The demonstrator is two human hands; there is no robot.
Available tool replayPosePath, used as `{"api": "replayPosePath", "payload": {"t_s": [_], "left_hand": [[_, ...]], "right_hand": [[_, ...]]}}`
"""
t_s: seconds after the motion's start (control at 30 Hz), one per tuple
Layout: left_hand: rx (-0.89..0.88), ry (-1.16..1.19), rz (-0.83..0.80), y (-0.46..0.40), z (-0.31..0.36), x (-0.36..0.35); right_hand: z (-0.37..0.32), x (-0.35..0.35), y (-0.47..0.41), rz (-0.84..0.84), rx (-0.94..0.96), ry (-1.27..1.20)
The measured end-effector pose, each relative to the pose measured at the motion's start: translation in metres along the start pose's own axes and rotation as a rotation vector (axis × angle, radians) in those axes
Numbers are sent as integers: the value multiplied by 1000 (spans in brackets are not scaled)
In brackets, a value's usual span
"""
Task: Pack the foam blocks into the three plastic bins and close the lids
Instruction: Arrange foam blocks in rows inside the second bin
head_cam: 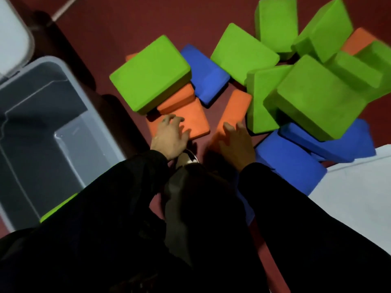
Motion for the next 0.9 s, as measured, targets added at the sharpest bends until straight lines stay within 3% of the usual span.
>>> {"api": "replayPosePath", "payload": {"t_s": [0.1,0.17,0.23,0.3,0.37,0.43,0.57,0.7,0.8,0.9], "left_hand": [[181,89,265,-19,-42,41],[389,293,355,-28,-73,62],[609,504,312,-37,-104,61],[712,665,226,-53,-128,51],[718,793,177,-65,-139,42],[717,856,163,-73,-147,33],[725,1031,158,-74,-132,25],[740,1187,149,-71,-121,13],[680,1321,152,-65,-106,19],[653,1285,162,-50,-97,40]], "right_hand": [[-2,-21,-16,-23,-43,22],[-4,-30,-19,-49,-72,-18],[-1,-31,-22,2,-115,-4],[0,-33,-23,29,-170,42],[-2,-30,-23,72,-199,69],[1,-25,-20,134,-254,-80],[17,-34,-5,70,-374,-243],[17,-22,6,96,-361,-289],[18,3,16,252,-372,-302],[10,31,28,353,-331,-325]]}}
Point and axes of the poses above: each hand's wrist, its own y-axis away from the middle knuckle, its own x-axis out of the back of the hand, z = x × y, the point moved 9 cm from there along -y, towards the middle knuckle, and after that the axes turned 8 degrees about x, right-handed, at the moved point
